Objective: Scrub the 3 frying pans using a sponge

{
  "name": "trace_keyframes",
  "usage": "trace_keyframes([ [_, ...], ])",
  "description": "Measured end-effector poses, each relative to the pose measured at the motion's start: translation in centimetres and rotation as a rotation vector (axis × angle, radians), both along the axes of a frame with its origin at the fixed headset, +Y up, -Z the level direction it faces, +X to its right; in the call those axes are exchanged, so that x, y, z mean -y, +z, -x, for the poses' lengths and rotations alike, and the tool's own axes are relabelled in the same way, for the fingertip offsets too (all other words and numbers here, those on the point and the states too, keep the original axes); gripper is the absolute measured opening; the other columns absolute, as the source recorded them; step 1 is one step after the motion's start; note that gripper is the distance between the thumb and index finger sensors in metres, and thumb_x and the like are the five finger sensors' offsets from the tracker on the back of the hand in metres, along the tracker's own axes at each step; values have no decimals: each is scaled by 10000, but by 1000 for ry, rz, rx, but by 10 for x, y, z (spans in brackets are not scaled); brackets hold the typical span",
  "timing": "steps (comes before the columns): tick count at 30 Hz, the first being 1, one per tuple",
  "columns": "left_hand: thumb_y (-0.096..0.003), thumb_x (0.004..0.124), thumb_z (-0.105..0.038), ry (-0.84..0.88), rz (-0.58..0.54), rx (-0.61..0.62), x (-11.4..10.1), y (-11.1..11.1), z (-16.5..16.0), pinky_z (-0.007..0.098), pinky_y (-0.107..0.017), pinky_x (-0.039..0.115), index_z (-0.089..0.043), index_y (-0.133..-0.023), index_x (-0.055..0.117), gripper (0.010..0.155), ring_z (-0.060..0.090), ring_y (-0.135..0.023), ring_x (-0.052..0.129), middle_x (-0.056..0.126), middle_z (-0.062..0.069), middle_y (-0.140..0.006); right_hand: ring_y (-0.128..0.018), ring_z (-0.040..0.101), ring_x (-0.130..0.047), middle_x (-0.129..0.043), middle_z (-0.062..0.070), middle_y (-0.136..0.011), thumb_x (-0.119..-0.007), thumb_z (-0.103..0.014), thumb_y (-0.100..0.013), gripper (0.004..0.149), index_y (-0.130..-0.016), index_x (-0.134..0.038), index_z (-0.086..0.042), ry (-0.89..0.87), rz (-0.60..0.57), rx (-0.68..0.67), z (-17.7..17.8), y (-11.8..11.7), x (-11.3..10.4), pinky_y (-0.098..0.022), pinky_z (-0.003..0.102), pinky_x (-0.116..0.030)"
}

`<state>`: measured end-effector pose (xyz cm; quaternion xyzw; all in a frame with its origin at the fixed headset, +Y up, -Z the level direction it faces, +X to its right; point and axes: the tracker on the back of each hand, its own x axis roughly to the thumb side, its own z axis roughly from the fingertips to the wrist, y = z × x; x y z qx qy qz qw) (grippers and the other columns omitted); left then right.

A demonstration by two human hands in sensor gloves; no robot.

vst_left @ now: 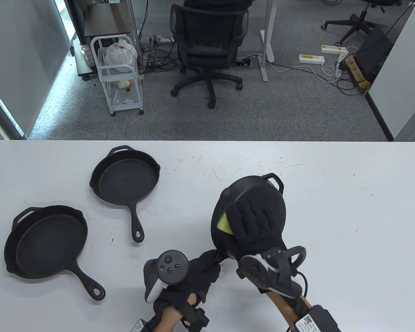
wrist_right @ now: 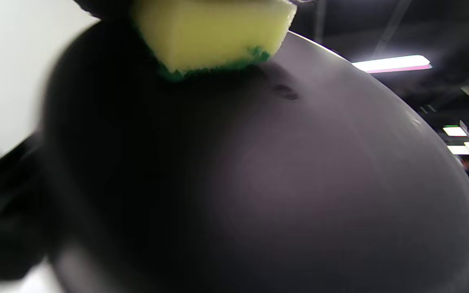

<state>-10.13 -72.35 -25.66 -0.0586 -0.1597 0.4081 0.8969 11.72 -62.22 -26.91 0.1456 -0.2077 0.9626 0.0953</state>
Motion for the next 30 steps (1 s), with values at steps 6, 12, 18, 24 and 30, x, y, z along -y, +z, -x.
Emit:
trace_keyframes([
  [6, -456, 806, -379, 63, -13, -28, -3, 1, 5, 507, -539, 879, -180, -1001, 795, 580, 187, -375, 1056, 1068, 0, -617, -1040, 310, -624, -480, 20, -1167, -690, -530, -500, 721, -1088, -305, -368, -128, 148, 100, -48, -24, 25, -758, 592, -489],
  [12, -468, 784, -381, 179, 22, -116, 0, -1, 13, 507, -532, 883, -156, -1004, 769, 581, 181, -368, 1049, 1055, -1, -610, -1033, 322, -646, -473, 29, -1168, -683, -529, -500, 729, -1088, -290, -353, 103, 177, 7, -34, 5, 64, -756, 595, -501],
  [18, -465, 798, -379, 150, 48, -87, 2, -1, 9, 512, -521, 887, -144, -996, 781, 581, 183, -351, 1050, 1059, 3, -593, -1054, 306, -614, -447, 5, -1176, -675, -539, -500, 734, -1086, -265, -373, 311, -17, -84, 9, 39, 53, -765, 587, -491],
  [24, -450, 829, -377, 12, 5, -3, 2, 2, -4, 510, -532, 884, -169, -990, 803, 580, 188, -362, 1054, 1069, 3, -599, -1085, 332, -534, -383, -1, -1189, -662, -547, -502, 743, -1084, -229, -386, 52, 91, -72, 3, 15, 14, -769, 596, -465],
  [30, -453, 829, -386, 38, -4, 26, 0, 1, -3, 504, -537, 885, -174, -992, 802, 579, 183, -365, 1054, 1069, -2, -600, -1079, 357, -515, -369, 21, -1187, -659, -543, -505, 750, -1084, -215, -373, -152, 223, 74, -44, -18, 16, -760, 599, -478],
])
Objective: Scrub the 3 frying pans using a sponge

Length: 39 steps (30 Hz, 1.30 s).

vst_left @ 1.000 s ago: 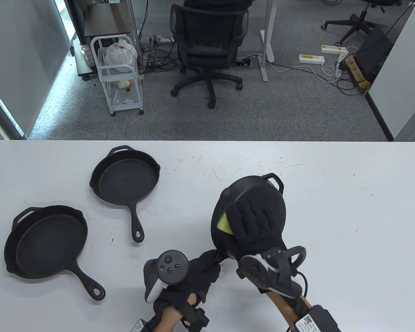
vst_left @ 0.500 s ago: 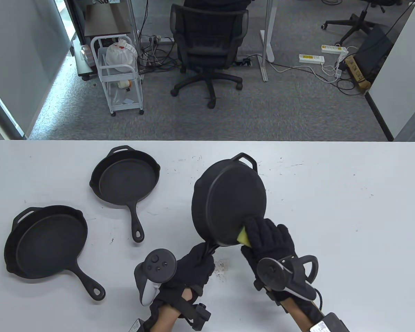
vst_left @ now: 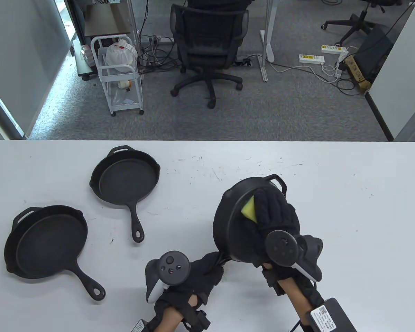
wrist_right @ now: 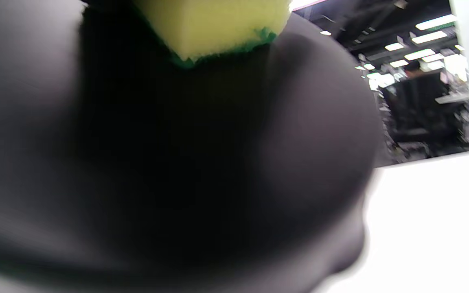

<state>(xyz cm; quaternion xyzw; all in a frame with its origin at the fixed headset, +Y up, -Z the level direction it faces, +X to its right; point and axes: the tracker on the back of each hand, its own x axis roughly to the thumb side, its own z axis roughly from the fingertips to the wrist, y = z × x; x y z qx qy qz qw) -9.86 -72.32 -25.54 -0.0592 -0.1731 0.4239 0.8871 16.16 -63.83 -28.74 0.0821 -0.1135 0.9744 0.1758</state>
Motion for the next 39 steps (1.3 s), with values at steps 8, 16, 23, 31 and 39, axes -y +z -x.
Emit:
trace_keyframes([
  [8, -459, 824, -394, 28, -14, -55, -1, 0, 4, 509, -540, 889, -182, -997, 790, 579, 178, -375, 1054, 1063, -4, -608, -912, 353, -763, -449, 73, -1164, -700, -540, -499, 768, -1093, -264, -322, 8, 56, 8, -23, 14, 49, -703, 581, -594],
  [16, -474, 771, -460, 81, 3, -132, 8, 1, 0, 530, -548, 879, -219, -1037, 770, 612, 187, -415, 1035, 1036, 16, -647, -837, 329, -832, -576, 57, -1127, -739, -540, -491, 748, -1096, -361, -313, 9, -3, -60, -24, 34, 74, -691, 575, -617],
  [23, -503, 734, -393, -47, -45, -309, 4, -17, 7, 566, -598, 809, -210, -1128, 575, 671, 233, -550, 929, 893, 76, -798, -832, 335, -824, -584, 66, -1122, -743, -536, -493, 743, -1098, -381, -301, -82, 101, -78, -43, 36, 75, -701, 585, -597],
  [31, -514, 743, -290, -189, 61, -352, 3, -60, -9, 609, -671, 719, -153, -1159, 393, 746, 303, -718, 834, 732, 139, -953, -846, 339, -818, -584, 65, -1125, -742, -534, -495, 741, -1099, -381, -302, -123, 148, -98, -52, 35, 80, -707, 593, -584],
  [39, -475, 812, -266, -403, 131, -433, -2, -93, -33, 609, -661, 744, -279, -1147, 463, 758, 314, -716, 856, 745, 161, -958, -855, 338, -812, -579, 67, -1128, -739, -539, -494, 742, -1099, -378, -303, -112, 166, -110, -49, 35, 82, -710, 594, -578],
])
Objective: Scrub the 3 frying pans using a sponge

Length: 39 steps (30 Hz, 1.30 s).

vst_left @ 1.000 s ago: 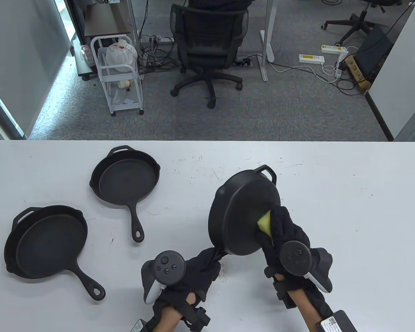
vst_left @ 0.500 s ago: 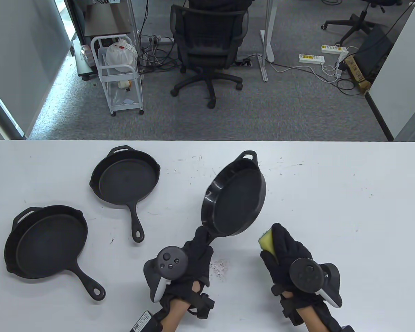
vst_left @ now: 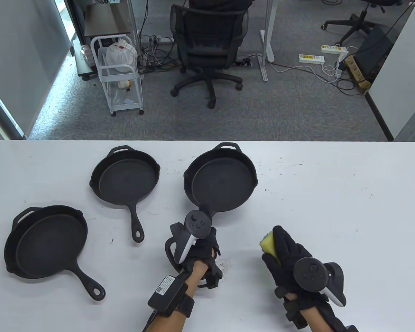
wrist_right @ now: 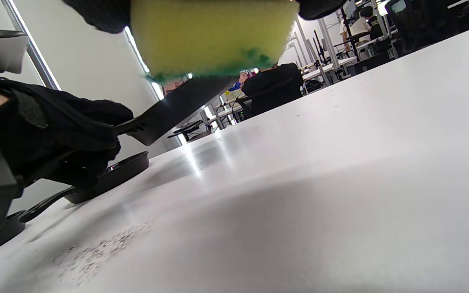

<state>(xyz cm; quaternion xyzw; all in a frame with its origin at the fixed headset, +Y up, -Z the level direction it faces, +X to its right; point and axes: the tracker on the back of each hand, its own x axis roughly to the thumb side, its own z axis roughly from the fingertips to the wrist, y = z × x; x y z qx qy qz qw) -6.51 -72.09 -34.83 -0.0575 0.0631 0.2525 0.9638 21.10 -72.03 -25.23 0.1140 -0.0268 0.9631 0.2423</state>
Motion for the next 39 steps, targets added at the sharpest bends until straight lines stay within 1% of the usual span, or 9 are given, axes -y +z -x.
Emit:
trace_keyframes([
  [7, -468, 822, -266, -178, 33, -42, 15, -23, -16, 606, -657, 759, -342, -1132, 497, 743, 313, -716, 860, 742, 166, -961, -857, 339, -808, -577, 70, -1128, -737, -539, -495, 745, -1100, -370, -304, -25, 14, -6, -3, -2, 1, -710, 594, -577],
  [14, -486, 786, -293, -195, 132, -48, 31, -34, -16, 621, -681, 722, -334, -1142, 471, 729, 327, -752, 837, 714, 166, -982, -859, 340, -806, -576, 72, -1129, -737, -538, -495, 745, -1101, -370, -304, -31, 13, -14, -2, -3, 1, -711, 595, -575],
  [16, -474, 802, -367, -195, 133, -43, 34, -34, -15, 637, -683, 702, -329, -1143, 465, 750, 340, -763, 832, 711, 169, -985, -859, 339, -806, -575, 67, -1129, -737, -538, -496, 746, -1101, -369, -304, -32, 16, -15, -2, -3, 1, -711, 595, -576],
  [19, -434, 788, -520, -194, 74, -22, 29, -29, -10, 678, -725, 588, -279, -1162, 443, 841, 422, -921, 720, 593, 211, -1089, -862, 340, -803, -573, 71, -1129, -736, -537, -496, 745, -1101, -368, -304, -32, 26, -23, -1, -3, 2, -711, 595, -573],
  [22, -421, 778, -582, -154, -133, -47, 7, -24, 17, 670, -744, 566, -256, -1162, 490, 860, 413, -990, 673, 550, 176, -1134, -865, 340, -800, -569, 70, -1131, -737, -538, -495, 748, -1101, -365, -304, -27, 33, -24, -1, -2, 2, -712, 595, -572],
  [24, -422, 773, -589, -181, -141, -106, -5, -26, 43, 669, -750, 549, -213, -1165, 468, 886, 417, -1005, 642, 522, 172, -1142, -866, 338, -800, -571, 72, -1131, -736, -538, -496, 747, -1101, -366, -306, -27, 30, -23, -1, -2, 2, -713, 595, -571],
  [28, -414, 793, -582, -271, -69, -301, -15, -30, 108, 696, -719, 587, -88, -1149, 447, 951, 476, -1006, 627, 506, 227, -1129, -866, 340, -799, -570, 72, -1131, -737, -538, -495, 746, -1101, -367, -307, -24, 40, -21, -1, -4, 4, -712, 595, -572],
  [33, -405, 819, -580, -281, 76, -485, -1, -30, 160, 671, -683, 670, -57, -1145, 426, 988, 481, -982, 666, 514, 251, -1114, -870, 338, -795, -566, 71, -1132, -736, -538, -496, 746, -1101, -365, -309, -26, 42, -19, -1, -5, 4, -714, 595, -569],
  [39, -385, 866, -562, -246, 117, -525, 19, -34, 180, 615, -628, 776, -61, -1095, 623, 903, 325, -701, 1022, 898, 152, -936, -873, 339, -794, -565, 73, -1133, -736, -539, -495, 747, -1101, -364, -310, -26, 61, -10, -4, -8, 7, -714, 596, -568],
])
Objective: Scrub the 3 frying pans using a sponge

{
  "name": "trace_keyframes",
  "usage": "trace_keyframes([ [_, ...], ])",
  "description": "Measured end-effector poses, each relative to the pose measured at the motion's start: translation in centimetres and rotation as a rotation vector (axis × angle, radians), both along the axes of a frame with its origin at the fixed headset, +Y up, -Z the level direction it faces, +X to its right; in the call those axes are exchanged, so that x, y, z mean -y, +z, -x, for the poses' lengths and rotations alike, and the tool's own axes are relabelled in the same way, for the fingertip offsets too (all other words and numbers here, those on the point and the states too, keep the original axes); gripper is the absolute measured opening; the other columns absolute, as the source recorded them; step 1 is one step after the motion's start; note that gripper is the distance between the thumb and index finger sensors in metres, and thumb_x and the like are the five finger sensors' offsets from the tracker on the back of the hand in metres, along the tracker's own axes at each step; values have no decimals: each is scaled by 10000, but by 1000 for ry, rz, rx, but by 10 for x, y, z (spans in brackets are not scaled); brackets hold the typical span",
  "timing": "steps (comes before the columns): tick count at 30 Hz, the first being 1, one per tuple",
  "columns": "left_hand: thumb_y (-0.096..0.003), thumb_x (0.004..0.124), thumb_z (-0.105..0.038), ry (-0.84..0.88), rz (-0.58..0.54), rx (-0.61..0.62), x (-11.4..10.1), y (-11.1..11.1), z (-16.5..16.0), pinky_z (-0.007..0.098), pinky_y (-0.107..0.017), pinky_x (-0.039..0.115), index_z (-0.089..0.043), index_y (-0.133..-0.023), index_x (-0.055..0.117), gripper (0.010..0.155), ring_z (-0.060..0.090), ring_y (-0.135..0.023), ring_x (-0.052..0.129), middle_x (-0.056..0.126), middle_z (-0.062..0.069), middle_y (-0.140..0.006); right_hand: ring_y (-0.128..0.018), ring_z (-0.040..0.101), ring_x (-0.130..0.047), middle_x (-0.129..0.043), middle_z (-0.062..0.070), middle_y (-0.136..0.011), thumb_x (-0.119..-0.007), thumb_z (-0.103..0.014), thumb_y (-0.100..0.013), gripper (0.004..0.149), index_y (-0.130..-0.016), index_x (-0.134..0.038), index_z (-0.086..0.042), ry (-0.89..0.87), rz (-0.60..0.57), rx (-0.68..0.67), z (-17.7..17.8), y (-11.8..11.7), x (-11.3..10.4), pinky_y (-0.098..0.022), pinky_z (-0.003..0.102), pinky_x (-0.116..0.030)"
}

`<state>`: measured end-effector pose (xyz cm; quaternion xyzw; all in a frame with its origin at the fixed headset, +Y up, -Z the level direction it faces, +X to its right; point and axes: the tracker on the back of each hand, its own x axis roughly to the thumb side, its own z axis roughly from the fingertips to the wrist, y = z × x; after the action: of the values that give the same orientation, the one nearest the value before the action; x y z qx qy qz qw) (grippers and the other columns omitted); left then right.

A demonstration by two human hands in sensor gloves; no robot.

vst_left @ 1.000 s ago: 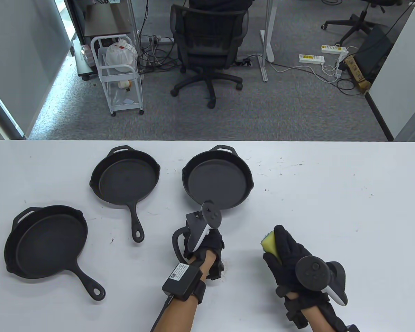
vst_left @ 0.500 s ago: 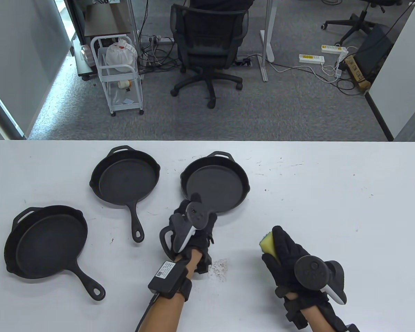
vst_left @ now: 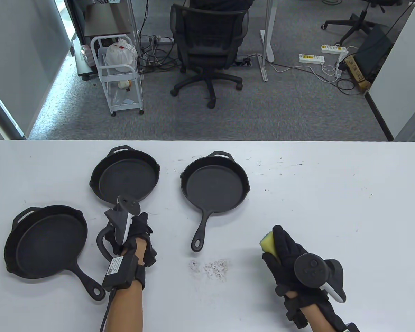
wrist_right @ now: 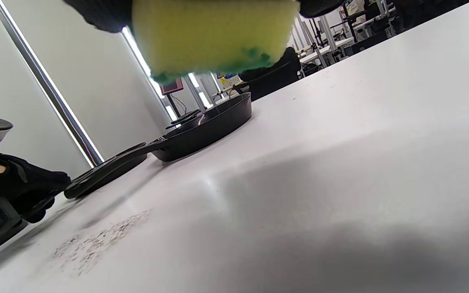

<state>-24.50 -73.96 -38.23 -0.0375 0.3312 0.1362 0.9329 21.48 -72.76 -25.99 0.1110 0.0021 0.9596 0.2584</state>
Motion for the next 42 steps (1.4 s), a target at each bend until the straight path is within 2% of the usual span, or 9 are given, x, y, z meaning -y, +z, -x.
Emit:
trace_keyframes([
  [2, -403, 860, -552, 21, 39, 2, 5, -2, 3, 584, -617, 806, -52, -1075, 661, 861, 280, -622, 1064, 957, 121, -877, -872, 340, -795, -569, 73, -1131, -737, -537, -496, 747, -1101, -365, -308, 1, -2, 5, -1, -1, 0, -713, 595, -570],
  [4, -430, 873, -473, 72, 12, -2, 8, -4, 4, 583, -596, 830, -41, -1034, 737, 755, 266, -547, 1084, 1004, 110, -795, -874, 340, -794, -566, 77, -1132, -737, -538, -495, 746, -1101, -366, -311, 7, 4, 8, -1, -1, 1, -714, 595, -570],
  [9, -488, 777, -383, 198, -85, -21, -1, 0, 2, 605, -563, 870, -17, -1036, 684, 666, 244, -518, 1022, 905, 116, -771, -876, 340, -792, -566, 78, -1132, -736, -536, -496, 741, -1101, -369, -317, 12, 3, 4, 0, -1, 1, -715, 595, -567],
  [12, -493, 762, -390, 221, -156, -9, -21, 3, 0, 594, -576, 862, -38, -1037, 677, 653, 232, -521, 1001, 893, 100, -770, -876, 341, -792, -567, 77, -1132, -737, -535, -496, 739, -1101, -371, -320, 23, 11, -1, 2, -1, 3, -715, 596, -566],
  [17, -492, 768, -404, 132, -273, 39, -76, 1, -6, 576, -580, 857, -70, -1036, 667, 647, 215, -517, 989, 883, 71, -767, -875, 340, -793, -567, 77, -1132, -737, -535, -496, 740, -1101, -371, -319, 30, 17, -4, 3, -1, 4, -715, 595, -567],
  [22, -476, 796, -391, 124, -334, 114, -92, 7, -16, 579, -580, 851, -78, -1032, 672, 650, 223, -520, 986, 882, 72, -768, -873, 341, -795, -567, 79, -1132, -738, -535, -496, 738, -1101, -372, -320, 33, 29, 2, 2, -2, 6, -716, 594, -567],
  [31, -467, 818, -379, 146, -393, 340, -69, 51, -57, 590, -583, 839, -92, -1029, 678, 646, 235, -533, 982, 880, 72, -774, -872, 339, -797, -575, 79, -1128, -741, -531, -495, 725, -1097, -389, -333, 27, 26, 13, 2, -1, 6, -715, 593, -568],
  [36, -468, 821, -373, 220, -396, 500, -47, 79, -101, 594, -591, 827, -97, -1025, 683, 637, 243, -543, 977, 878, 73, -778, -871, 339, -798, -579, 76, -1127, -742, -530, -494, 722, -1096, -393, -337, 35, 5, 6, 4, 2, 5, -715, 591, -569],
  [42, -469, 807, -362, 176, -413, 657, -31, 105, -146, 607, -605, 807, -115, -1034, 671, 631, 255, -567, 964, 866, 73, -797, -872, 334, -797, -579, 73, -1127, -742, -531, -493, 722, -1095, -392, -338, 53, -4, 2, 5, 6, 5, -714, 588, -572],
])
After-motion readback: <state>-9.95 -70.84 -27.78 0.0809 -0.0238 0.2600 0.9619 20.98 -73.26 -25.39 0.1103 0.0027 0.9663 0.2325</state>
